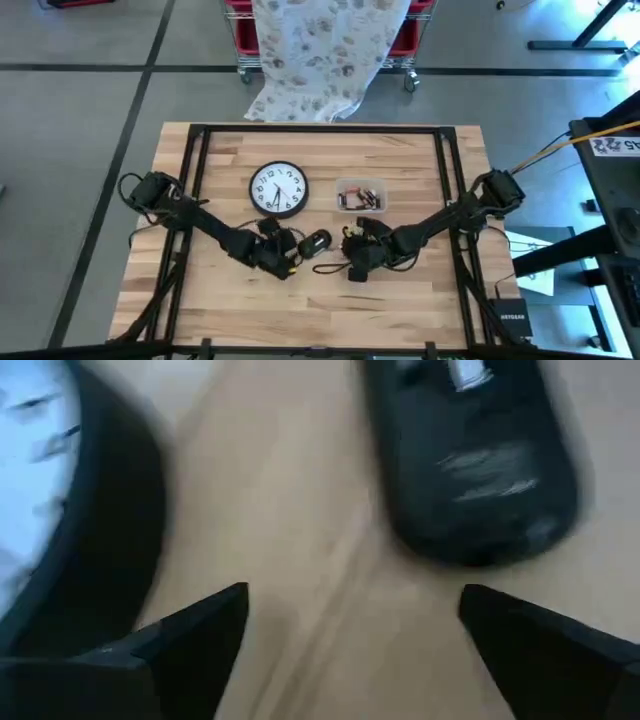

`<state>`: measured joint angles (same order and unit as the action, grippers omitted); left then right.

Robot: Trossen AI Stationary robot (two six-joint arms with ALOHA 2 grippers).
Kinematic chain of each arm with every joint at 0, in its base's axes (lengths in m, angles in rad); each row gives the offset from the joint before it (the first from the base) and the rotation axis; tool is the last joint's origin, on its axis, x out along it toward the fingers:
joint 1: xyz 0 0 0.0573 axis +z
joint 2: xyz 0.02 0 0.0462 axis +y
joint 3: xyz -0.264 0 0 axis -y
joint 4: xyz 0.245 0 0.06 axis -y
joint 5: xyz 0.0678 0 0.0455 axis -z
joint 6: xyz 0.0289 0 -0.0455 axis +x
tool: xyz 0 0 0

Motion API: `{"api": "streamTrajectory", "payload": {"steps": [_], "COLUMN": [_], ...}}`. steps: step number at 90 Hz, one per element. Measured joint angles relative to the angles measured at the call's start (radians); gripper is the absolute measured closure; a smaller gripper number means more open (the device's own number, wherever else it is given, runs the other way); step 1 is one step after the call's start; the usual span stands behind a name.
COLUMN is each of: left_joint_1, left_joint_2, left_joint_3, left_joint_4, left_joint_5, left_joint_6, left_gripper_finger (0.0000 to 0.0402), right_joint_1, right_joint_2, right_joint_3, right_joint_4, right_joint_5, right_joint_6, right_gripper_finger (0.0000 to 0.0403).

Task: Insert battery
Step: Insert the silver battery into the left computer mouse

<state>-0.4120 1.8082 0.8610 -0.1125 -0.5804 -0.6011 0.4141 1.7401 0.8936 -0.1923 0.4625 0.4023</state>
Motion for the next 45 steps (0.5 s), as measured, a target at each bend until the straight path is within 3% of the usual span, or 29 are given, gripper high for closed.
{"api": "streamTrajectory", "payload": {"steps": [17, 34, 45], "left_joint_1": [-0.003, -0.032, -0.048], "left_joint_2": [0.009, 0.009, 0.009], "left_joint_3": [-0.023, -0.023, -0.023], "left_joint_4": [0.259, 0.282, 0.281], "left_joint_5": [0.104, 0.103, 0.100], "left_joint_6": [0.105, 0.081, 0.060], "left_gripper_finger": [0.0047, 0.0047, 0.0047], "right_joint_1": [0.001, 0.007, 0.007], "right_joint_2": [0.000, 0.000, 0.000], "right_joint_3": [-0.016, -0.022, -0.022], "right_joint_4": [0.002, 0.002, 0.008], "right_joint_5": [0.019, 0.021, -0.069], "right_joint_6": [0.031, 0.035, -0.032], "right_gripper_finger": [0.0397, 0.0397, 0.0392]}}
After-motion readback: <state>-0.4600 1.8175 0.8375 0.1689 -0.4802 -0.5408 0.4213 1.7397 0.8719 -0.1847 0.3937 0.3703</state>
